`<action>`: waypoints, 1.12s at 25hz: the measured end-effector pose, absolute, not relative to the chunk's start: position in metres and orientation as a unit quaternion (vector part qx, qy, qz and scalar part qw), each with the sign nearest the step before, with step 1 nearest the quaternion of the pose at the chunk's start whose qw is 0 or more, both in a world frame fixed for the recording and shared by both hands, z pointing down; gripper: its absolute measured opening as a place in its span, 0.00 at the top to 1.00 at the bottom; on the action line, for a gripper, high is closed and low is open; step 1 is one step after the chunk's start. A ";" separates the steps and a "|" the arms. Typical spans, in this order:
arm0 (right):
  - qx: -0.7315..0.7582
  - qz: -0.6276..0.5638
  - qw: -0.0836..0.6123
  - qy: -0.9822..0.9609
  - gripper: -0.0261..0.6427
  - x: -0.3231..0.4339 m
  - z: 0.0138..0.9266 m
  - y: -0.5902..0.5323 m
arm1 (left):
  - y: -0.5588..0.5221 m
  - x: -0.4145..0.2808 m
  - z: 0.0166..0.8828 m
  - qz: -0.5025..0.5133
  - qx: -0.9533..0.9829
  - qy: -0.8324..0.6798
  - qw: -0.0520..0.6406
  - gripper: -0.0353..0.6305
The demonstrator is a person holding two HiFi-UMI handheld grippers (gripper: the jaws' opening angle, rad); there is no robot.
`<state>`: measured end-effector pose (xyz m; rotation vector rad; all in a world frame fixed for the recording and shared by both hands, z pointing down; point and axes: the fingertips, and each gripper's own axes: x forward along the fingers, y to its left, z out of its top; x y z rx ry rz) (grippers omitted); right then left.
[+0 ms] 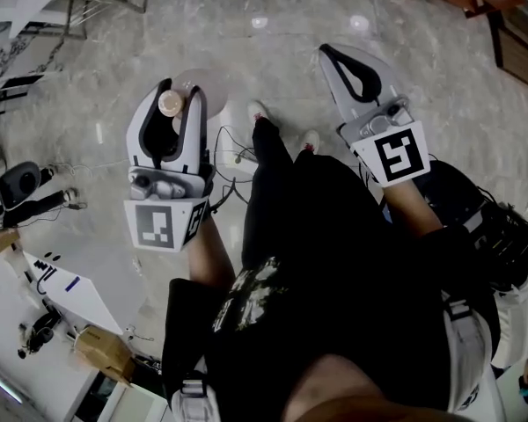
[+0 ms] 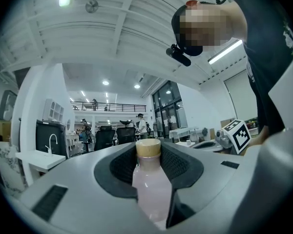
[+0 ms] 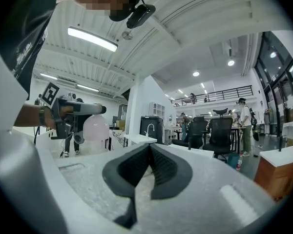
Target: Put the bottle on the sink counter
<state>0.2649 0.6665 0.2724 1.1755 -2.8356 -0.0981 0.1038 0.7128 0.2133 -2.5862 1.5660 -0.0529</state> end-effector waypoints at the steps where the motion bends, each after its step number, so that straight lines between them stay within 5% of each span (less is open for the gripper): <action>1: 0.382 -0.035 0.037 -0.923 0.97 0.259 0.272 0.662 | 0.708 0.097 0.213 -0.018 -0.853 0.519 0.059 0.72; 28: 0.403 -0.084 0.039 -0.910 0.97 0.045 0.248 0.523 | 0.576 -0.104 0.213 -0.024 -0.875 0.476 0.077 0.72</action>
